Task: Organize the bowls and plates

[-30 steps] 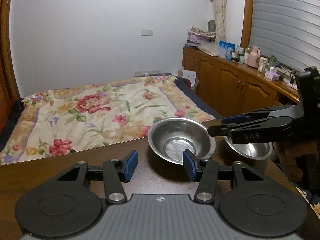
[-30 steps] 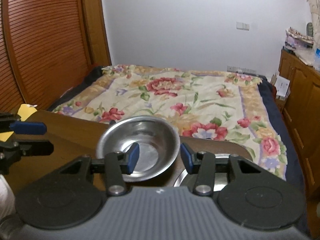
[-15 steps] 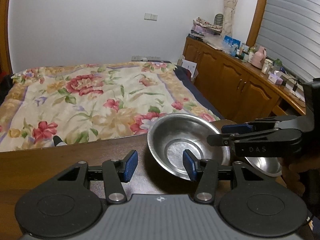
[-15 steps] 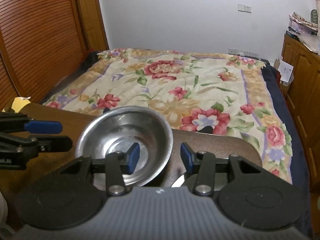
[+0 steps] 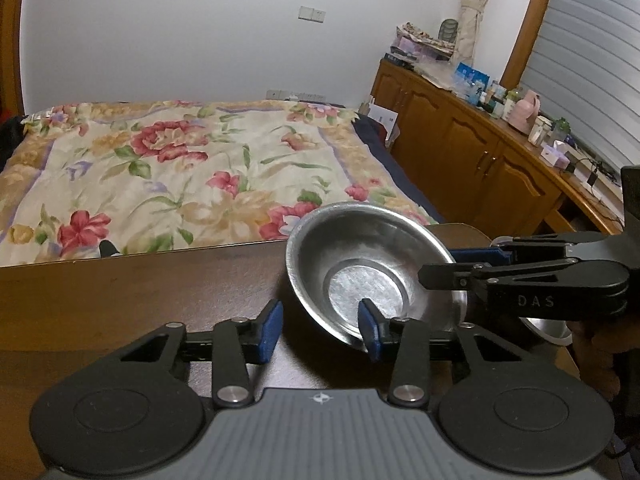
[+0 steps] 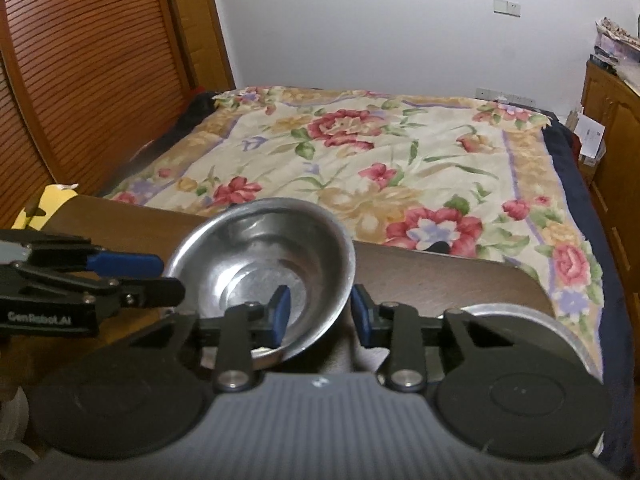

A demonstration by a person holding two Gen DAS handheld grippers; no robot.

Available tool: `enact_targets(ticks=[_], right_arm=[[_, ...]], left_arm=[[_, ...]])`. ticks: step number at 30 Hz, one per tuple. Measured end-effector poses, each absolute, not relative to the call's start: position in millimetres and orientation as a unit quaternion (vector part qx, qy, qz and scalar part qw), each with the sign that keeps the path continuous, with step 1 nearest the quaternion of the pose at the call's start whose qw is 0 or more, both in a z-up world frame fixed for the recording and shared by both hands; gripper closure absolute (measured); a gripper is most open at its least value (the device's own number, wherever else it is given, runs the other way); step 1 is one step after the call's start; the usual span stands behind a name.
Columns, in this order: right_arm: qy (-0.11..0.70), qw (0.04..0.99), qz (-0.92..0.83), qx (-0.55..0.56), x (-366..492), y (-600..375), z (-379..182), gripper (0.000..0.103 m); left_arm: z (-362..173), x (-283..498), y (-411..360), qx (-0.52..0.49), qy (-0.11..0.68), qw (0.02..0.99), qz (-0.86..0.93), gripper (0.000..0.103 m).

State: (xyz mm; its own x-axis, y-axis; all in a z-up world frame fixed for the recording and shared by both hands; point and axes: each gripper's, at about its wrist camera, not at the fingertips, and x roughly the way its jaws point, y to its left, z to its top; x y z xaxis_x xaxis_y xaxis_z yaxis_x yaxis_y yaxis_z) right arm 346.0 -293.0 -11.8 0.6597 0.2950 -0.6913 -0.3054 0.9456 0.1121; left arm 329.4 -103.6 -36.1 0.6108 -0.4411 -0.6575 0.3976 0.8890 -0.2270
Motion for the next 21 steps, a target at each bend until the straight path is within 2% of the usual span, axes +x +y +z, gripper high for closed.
enact_targets(ticks=[3, 11, 15, 21], right_arm=[[0.379, 0.910, 0.169, -0.003, 344.2, -292.2, -12.3, 0.070], [0.385, 0.907, 0.169, 0.014, 339.1, -293.1, -17.0, 0.070], [0.392, 0.904, 0.169, 0.027, 341.3, -293.0, -20.8, 0.076], [0.391, 0.903, 0.171, 0.049, 337.7, -297.5, -18.6, 0.080]], left_arm=[[-34.6, 330.5, -99.3, -0.045, 0.380, 0.893, -0.238, 0.067], [-38.1, 331.2, -98.5, -0.049, 0.390, 0.887, -0.244, 0.067], [-39.9, 333.8, -97.0, -0.050, 0.391, 0.886, -0.245, 0.076], [-37.3, 330.5, -95.8, -0.052, 0.388, 0.887, -0.245, 0.079]])
